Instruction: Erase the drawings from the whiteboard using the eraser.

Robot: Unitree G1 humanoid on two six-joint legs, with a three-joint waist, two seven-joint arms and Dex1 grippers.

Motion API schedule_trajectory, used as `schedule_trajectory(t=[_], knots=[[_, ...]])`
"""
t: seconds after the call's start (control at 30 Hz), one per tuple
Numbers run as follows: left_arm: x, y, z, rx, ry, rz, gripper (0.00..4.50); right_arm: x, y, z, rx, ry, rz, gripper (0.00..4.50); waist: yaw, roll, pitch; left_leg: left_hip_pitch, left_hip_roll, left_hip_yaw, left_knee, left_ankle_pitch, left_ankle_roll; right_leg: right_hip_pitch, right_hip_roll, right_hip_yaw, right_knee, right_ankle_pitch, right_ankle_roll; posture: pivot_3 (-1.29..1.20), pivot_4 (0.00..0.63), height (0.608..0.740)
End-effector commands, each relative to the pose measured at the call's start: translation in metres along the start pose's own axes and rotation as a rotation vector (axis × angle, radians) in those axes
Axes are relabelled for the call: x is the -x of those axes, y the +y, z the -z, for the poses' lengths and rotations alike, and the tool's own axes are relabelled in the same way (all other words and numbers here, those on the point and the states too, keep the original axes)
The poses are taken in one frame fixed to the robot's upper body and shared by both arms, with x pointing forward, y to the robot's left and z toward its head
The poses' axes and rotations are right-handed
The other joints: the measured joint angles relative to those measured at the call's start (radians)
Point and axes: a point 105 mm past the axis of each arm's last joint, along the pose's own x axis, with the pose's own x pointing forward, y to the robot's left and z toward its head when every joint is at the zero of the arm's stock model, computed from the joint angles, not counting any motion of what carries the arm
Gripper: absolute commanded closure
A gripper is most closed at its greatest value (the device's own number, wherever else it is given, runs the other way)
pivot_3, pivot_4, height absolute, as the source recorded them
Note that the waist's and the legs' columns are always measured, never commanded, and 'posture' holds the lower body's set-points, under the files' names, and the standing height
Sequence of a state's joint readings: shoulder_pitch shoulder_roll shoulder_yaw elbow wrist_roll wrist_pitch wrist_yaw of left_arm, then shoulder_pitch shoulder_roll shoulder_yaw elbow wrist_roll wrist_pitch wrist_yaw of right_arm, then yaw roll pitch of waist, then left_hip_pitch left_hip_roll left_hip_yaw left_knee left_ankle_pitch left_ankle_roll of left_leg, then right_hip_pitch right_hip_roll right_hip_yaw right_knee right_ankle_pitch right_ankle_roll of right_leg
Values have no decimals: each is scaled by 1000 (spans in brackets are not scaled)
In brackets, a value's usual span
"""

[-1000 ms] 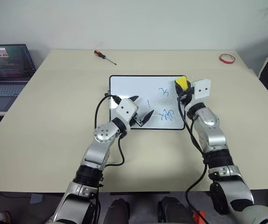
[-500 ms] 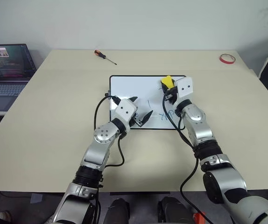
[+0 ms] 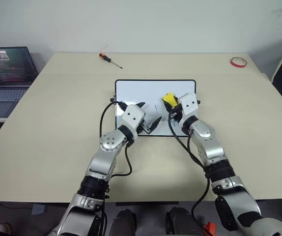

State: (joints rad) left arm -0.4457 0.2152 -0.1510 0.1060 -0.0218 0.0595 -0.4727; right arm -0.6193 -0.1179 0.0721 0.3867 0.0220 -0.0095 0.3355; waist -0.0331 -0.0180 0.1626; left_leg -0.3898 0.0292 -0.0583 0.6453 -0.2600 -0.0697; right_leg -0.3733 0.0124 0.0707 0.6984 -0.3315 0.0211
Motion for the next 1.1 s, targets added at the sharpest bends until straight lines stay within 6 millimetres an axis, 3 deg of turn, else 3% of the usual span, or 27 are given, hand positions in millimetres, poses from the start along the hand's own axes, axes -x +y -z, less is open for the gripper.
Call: schedule_trajectory(t=[0.03,0.23,0.37,0.53,0.67,0.8,0.93,1.1], knots=[[-5,-1,-18,-26,-64,16,0,4,-17,-2,22,8,55,3199,0,0,0,0,0,0,0,0,0,0,0,0,0,0,0,0,150,740],[-9,-1,-20,-27,-74,23,0,-4,-54,-21,90,-34,234,3199,0,0,0,0,-1,0,0,0,0,0,0,0,0,0,0,0,150,740],[-10,-1,-21,-28,-77,25,0,-5,-75,-22,108,-18,329,3199,0,0,0,0,-1,0,0,0,0,0,0,0,-1,0,0,0,150,740],[-8,-2,-20,-28,-78,25,0,-6,-61,-14,89,-8,264,3199,0,0,0,0,0,1,0,0,0,0,0,1,-1,0,0,0,150,740],[-7,-4,-21,-26,-80,29,0,-2,-16,3,61,38,55,3199,-2,0,0,0,0,1,0,0,0,0,0,1,-1,0,0,0,150,740],[-7,-4,-22,-27,-82,32,0,10,2,19,75,103,-54,3199,-8,0,0,1,0,1,0,0,0,0,0,1,0,0,0,0,150,740],[-8,-4,-22,-29,-82,35,0,13,-11,22,91,128,-2,3199,-6,0,0,5,-1,0,0,0,0,5,1,0,0,0,0,0,150,740],[-9,-6,-22,-30,-85,42,0,5,-32,10,128,104,103,3199,-6,0,0,6,-1,0,0,0,0,5,2,0,0,1,1,0,150,740]])
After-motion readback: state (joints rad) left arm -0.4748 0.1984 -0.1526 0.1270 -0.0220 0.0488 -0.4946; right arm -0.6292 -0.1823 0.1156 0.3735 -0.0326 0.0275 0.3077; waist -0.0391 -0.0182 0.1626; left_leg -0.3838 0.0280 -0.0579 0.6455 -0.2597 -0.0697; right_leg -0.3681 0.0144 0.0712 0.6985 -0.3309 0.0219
